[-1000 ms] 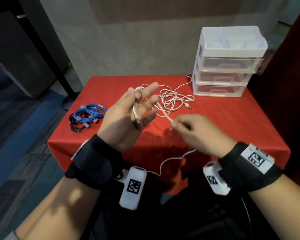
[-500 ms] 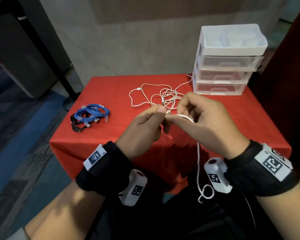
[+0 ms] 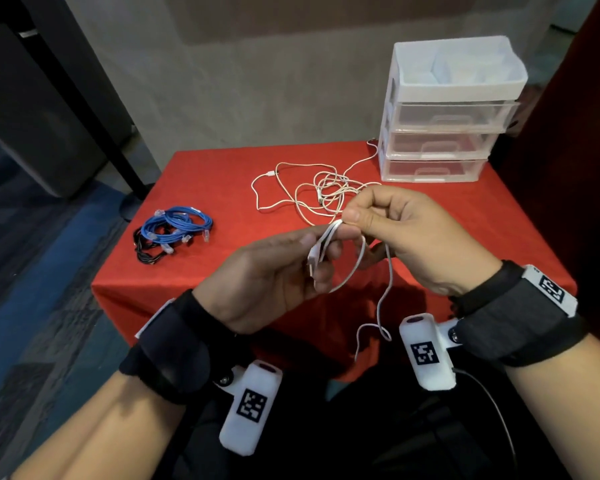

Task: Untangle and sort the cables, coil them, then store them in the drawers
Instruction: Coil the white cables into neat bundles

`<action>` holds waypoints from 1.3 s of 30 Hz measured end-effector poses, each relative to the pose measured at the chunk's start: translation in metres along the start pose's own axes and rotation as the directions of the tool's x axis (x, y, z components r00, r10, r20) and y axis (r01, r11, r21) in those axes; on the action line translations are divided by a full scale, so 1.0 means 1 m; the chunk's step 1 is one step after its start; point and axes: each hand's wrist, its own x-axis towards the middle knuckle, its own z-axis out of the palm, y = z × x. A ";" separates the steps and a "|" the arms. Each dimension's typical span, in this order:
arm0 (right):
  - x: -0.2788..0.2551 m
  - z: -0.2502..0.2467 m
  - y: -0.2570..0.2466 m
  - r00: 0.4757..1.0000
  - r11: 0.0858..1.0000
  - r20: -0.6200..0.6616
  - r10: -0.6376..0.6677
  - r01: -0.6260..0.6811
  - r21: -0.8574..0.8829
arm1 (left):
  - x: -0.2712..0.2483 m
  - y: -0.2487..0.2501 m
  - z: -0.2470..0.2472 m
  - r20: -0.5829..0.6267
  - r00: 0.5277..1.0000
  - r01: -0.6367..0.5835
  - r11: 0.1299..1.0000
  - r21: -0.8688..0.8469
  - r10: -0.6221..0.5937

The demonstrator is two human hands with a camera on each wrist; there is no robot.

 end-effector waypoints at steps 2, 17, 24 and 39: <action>-0.001 0.001 0.001 1.000 1.000 0.001 0.002 -0.002 0.022 | -0.002 -0.004 0.000 -0.034 0.999 -0.036 0.997 0.064 0.038; 0.001 0.020 0.003 0.999 0.999 -0.013 -0.032 0.032 -0.039 | 0.022 -0.031 -0.009 -0.309 0.769 -0.111 0.593 0.798 0.560; -0.005 0.040 0.000 0.996 0.966 -0.032 0.088 -0.077 0.248 | 0.025 -0.036 -0.011 -0.346 0.712 -0.131 0.600 0.789 0.611; -0.005 0.058 -0.003 0.969 0.858 -0.031 0.244 -0.200 0.473 | 0.018 -0.029 0.002 -0.406 0.683 -0.243 0.713 0.658 0.608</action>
